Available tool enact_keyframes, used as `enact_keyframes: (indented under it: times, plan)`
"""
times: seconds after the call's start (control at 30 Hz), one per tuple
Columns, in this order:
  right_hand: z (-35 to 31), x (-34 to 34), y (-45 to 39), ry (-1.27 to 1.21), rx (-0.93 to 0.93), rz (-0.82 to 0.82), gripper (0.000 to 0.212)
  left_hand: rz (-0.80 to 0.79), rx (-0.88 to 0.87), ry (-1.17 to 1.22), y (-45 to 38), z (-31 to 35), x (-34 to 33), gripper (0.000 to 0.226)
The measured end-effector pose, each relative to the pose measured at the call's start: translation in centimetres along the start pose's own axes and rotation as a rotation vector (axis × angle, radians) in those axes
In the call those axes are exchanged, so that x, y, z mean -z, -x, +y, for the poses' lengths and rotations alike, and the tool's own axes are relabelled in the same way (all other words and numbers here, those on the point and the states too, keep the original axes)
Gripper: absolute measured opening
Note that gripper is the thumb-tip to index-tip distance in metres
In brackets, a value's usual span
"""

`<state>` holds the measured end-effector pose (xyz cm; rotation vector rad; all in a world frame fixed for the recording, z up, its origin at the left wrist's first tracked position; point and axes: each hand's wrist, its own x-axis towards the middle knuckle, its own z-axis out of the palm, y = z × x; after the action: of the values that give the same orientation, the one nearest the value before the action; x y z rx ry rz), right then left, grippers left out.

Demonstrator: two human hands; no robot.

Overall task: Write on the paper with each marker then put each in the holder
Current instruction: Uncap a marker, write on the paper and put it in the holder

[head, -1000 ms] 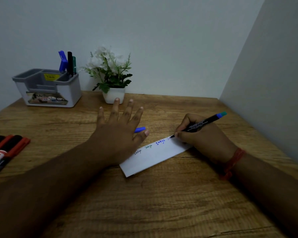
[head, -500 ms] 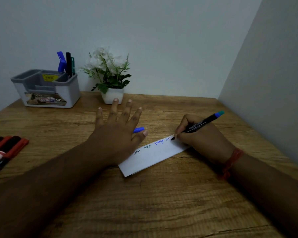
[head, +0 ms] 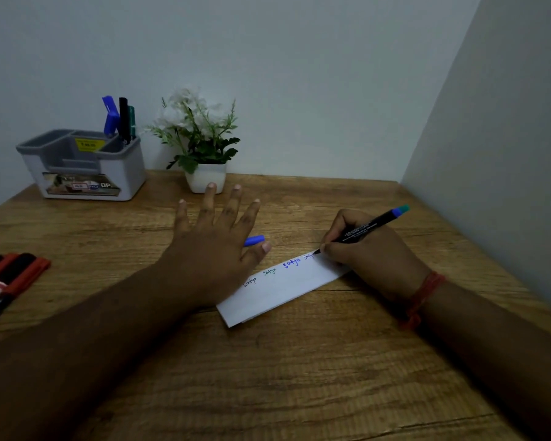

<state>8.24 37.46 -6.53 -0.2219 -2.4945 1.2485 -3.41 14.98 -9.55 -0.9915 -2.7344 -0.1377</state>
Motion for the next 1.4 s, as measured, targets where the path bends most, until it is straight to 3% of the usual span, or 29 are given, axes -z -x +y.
enact_keyframes:
  times: [0.23,0.37,0.6,0.8,1.0,1.17,1.4]
  plan:
    - [0.0,0.6,0.3,-0.198,0.078,0.273,0.014,0.009,-0.001,0.026,0.0,0.0,0.1,0.081]
    - [-0.4,0.7,0.6,-0.222,0.121,0.314,0.009,0.018,-0.006,0.040,0.1,0.1,0.7,0.081]
    - [-1.0,0.5,1.1,-0.223,0.201,0.260,0.016,-0.050,0.044,0.144,-0.1,-1.7,2.4,0.070]
    - [-1.2,0.5,1.5,-0.206,0.232,0.166,0.018,-0.145,-0.013,0.218,-0.3,-2.6,3.1,0.055]
    - [-2.2,0.4,1.9,-0.202,0.234,0.100,0.023,-0.038,-0.074,0.257,-0.3,-2.3,3.2,0.023]
    - [-2.6,0.3,2.2,-0.247,0.218,0.054,0.021,-0.012,-0.094,0.210,-0.4,-2.1,3.4,0.021]
    - [-3.0,0.2,2.7,-0.280,0.287,-0.002,0.022,0.266,-0.199,0.430,0.5,-0.9,4.1,0.014]
